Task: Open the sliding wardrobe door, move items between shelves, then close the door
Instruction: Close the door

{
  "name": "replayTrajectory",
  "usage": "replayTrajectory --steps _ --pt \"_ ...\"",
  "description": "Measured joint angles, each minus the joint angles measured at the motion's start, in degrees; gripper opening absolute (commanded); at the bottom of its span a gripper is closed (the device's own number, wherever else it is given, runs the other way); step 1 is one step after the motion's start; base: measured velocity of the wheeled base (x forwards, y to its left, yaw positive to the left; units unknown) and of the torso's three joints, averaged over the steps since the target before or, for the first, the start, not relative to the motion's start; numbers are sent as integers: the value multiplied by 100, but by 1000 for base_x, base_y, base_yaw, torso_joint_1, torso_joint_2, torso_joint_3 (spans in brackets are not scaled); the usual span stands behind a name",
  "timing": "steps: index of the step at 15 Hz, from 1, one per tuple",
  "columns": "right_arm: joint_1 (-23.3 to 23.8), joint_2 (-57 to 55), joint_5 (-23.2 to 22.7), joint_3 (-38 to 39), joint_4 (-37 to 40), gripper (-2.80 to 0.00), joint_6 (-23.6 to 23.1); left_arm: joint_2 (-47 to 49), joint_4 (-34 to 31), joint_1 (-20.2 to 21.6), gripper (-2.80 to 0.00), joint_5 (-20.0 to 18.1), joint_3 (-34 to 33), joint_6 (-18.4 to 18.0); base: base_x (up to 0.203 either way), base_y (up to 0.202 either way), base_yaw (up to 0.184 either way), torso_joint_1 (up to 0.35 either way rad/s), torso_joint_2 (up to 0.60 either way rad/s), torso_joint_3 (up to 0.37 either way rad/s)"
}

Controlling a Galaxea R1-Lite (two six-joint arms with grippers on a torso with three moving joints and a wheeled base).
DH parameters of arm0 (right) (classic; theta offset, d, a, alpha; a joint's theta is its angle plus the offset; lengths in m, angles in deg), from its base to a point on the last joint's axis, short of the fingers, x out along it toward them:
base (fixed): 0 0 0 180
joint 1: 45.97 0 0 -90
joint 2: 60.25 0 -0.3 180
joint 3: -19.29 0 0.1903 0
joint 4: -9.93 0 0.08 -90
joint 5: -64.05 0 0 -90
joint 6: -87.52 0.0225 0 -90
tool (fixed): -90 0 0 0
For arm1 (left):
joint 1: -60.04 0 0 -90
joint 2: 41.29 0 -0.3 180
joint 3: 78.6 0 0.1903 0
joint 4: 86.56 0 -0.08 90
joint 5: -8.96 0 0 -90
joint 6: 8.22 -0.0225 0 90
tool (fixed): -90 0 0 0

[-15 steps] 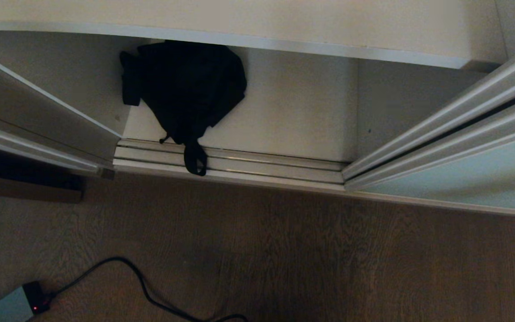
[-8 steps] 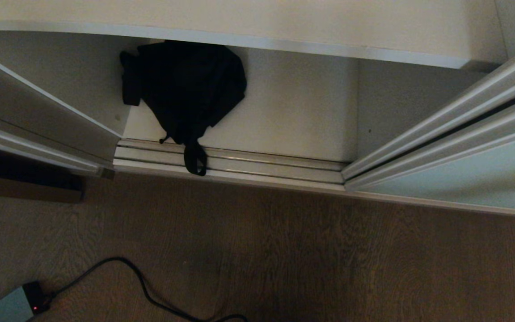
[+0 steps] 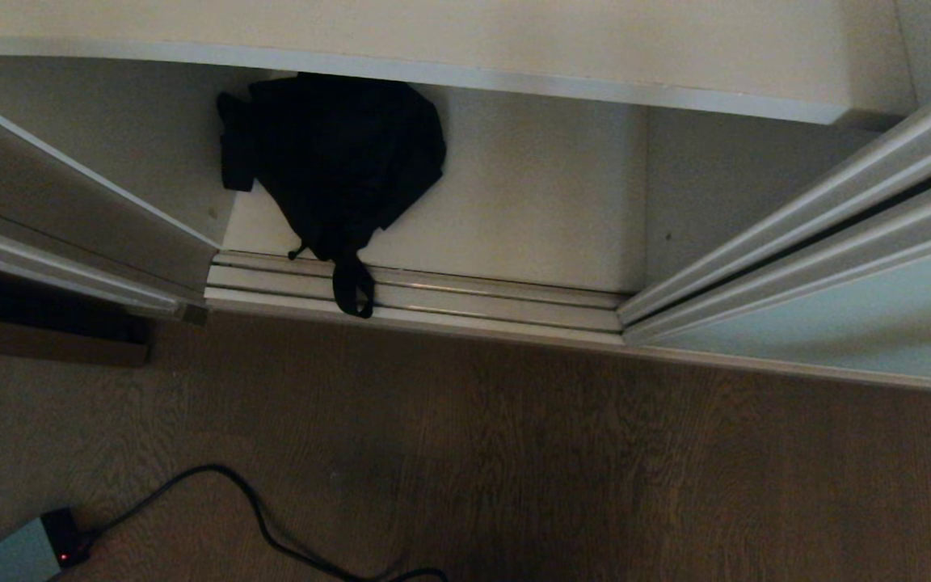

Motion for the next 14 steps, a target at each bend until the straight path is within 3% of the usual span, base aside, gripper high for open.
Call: replayTrajectory --steps 2,6,14 --pt "0 0 0 0 0 -280 -1 0 15 0 -280 35 -2 186 0 0 0 0 0 0" --pt "0 0 2 0 -2 -280 0 1 15 0 -280 33 -5 181 0 0 0 1 1 36" --pt "0 0 -1 0 -1 -280 0 1 23 0 -280 40 -5 215 0 0 0 2 3 187"
